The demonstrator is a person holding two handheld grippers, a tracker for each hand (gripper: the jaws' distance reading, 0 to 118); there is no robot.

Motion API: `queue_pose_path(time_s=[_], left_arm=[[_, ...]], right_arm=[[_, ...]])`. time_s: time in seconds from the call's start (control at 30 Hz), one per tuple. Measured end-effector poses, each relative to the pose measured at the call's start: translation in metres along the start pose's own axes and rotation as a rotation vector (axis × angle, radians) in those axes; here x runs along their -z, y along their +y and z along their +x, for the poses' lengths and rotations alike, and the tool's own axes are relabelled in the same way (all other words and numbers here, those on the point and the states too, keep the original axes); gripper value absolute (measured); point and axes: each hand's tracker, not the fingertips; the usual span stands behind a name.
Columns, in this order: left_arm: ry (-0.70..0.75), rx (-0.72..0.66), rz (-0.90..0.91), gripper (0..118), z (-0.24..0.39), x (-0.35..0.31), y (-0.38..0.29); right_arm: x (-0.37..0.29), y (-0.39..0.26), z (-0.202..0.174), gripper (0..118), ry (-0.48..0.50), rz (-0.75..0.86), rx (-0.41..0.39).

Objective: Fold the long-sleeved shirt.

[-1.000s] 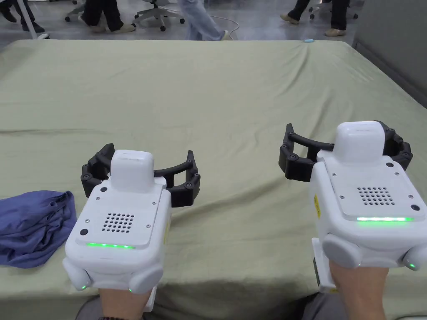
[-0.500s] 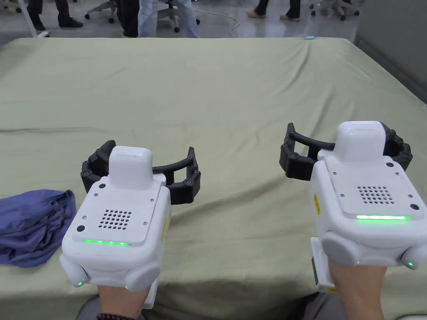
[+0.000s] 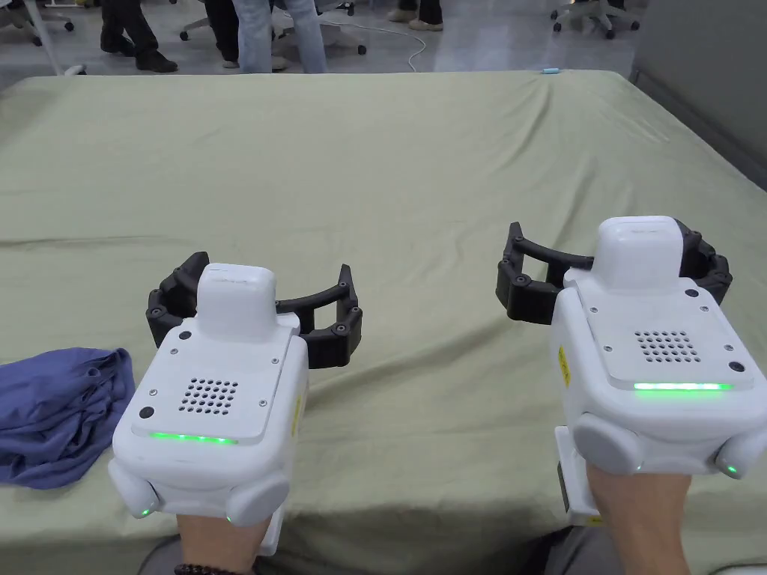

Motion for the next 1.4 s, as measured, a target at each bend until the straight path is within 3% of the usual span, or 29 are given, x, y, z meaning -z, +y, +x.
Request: queue_pose_path(time_s=[0.17,0.9,1.03,1.13,1.27,1.33,1.4], left_arm=[[0.000,-0.008,-0.003,118,0.000,0.001,0.000],[0.011,-0.010,-0.011,118,0.002,-0.001,0.002],[0.021,0.013,-0.015,118,0.002,-0.002,0.000],[0.023,0.010,-0.014,118,0.001,-0.002,0.001],[0.028,-0.005,-0.024,118,-0.001,-0.001,0.002],[0.037,-0.005,-0.022,118,-0.001,0.000,0.002],[0.036,-0.006,-0.025,118,-0.002,0.000,0.002]], right_arm=[[0.000,0.001,0.000,118,-0.003,0.002,0.021],[-0.005,0.008,0.001,118,-0.003,0.003,-0.016],[-0.004,0.008,0.003,118,0.121,-0.047,0.066],[-0.001,0.020,-0.005,118,0.019,-0.164,0.099],[0.005,0.032,-0.003,118,0.048,-0.265,0.152],[0.005,0.033,-0.003,118,0.034,-0.261,0.171],[0.005,0.033,-0.007,118,-0.052,-0.243,0.163]])
